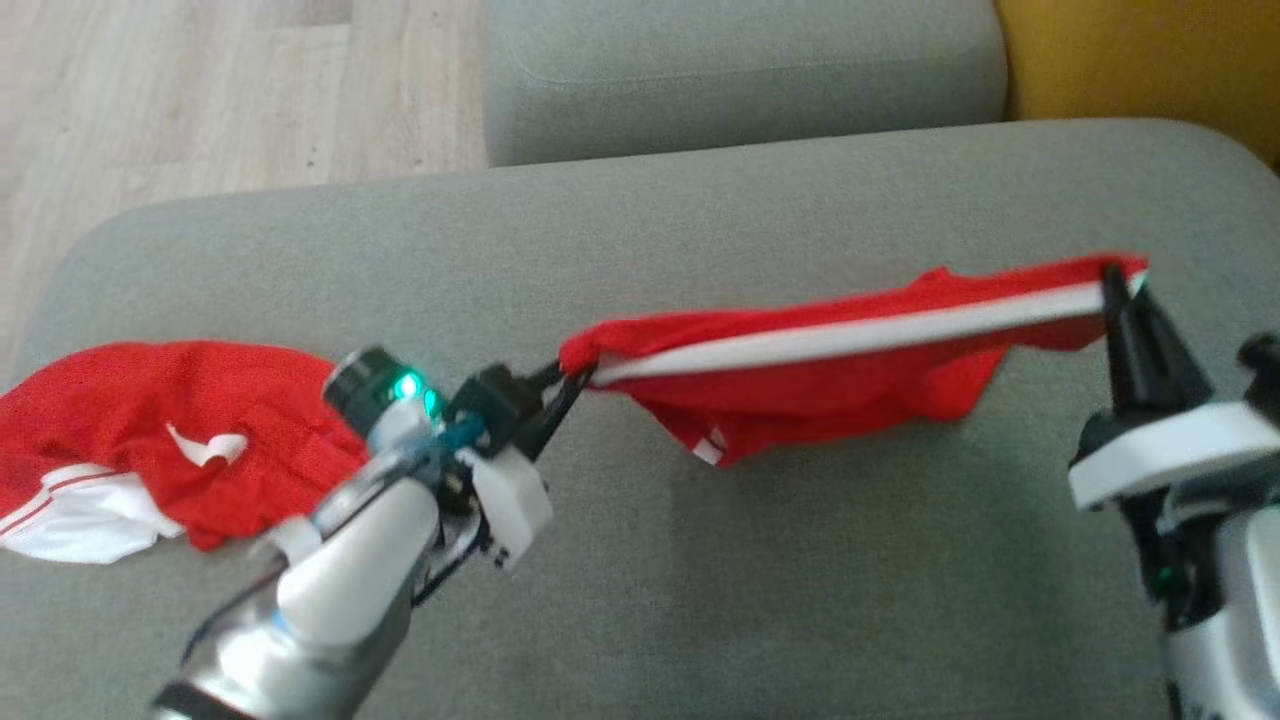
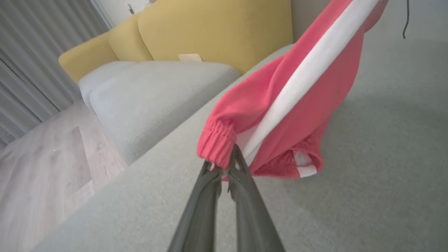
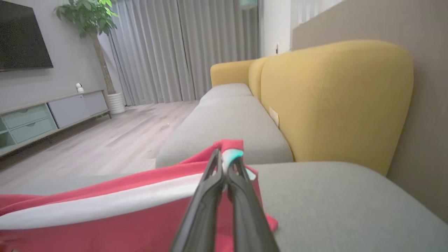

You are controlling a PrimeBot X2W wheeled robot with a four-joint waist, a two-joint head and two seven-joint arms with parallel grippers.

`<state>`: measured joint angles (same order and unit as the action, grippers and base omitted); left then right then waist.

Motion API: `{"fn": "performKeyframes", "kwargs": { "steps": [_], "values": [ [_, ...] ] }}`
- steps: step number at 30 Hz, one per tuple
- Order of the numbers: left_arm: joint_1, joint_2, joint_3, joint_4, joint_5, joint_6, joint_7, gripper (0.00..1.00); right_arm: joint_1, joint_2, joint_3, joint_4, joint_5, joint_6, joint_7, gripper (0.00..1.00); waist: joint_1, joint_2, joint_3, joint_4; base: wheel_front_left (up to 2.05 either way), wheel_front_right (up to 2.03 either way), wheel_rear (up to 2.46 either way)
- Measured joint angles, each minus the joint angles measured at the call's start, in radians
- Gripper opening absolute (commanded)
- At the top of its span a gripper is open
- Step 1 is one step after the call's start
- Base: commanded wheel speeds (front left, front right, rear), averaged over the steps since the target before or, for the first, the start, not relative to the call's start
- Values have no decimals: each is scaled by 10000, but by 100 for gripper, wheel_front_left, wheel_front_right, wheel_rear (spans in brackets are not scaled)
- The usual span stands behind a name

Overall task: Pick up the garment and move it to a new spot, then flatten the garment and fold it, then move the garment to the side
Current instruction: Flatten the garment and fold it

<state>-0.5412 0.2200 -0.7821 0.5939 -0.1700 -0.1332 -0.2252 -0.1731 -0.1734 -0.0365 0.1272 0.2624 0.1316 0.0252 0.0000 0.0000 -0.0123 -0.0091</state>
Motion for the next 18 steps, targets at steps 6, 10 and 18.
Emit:
{"fn": "performKeyframes", "kwargs": {
  "steps": [6,10,18],
  "values": [
    [-1319,453,-564,-767,-848,2,543,0,-1017,-339,52,-811,119,0,711,0,0,0,-292,203,0,0,0],
    [-2197,700,-579,-1101,-1294,2,744,0,-1789,-355,50,-1367,65,0,1053,0,0,0,-491,315,0,0,0],
    [-2666,928,-128,-1774,-1975,12,1152,0,-2034,92,-280,-2510,-284,0,1946,0,0,0,-628,453,0,0,0]
  ]
}}
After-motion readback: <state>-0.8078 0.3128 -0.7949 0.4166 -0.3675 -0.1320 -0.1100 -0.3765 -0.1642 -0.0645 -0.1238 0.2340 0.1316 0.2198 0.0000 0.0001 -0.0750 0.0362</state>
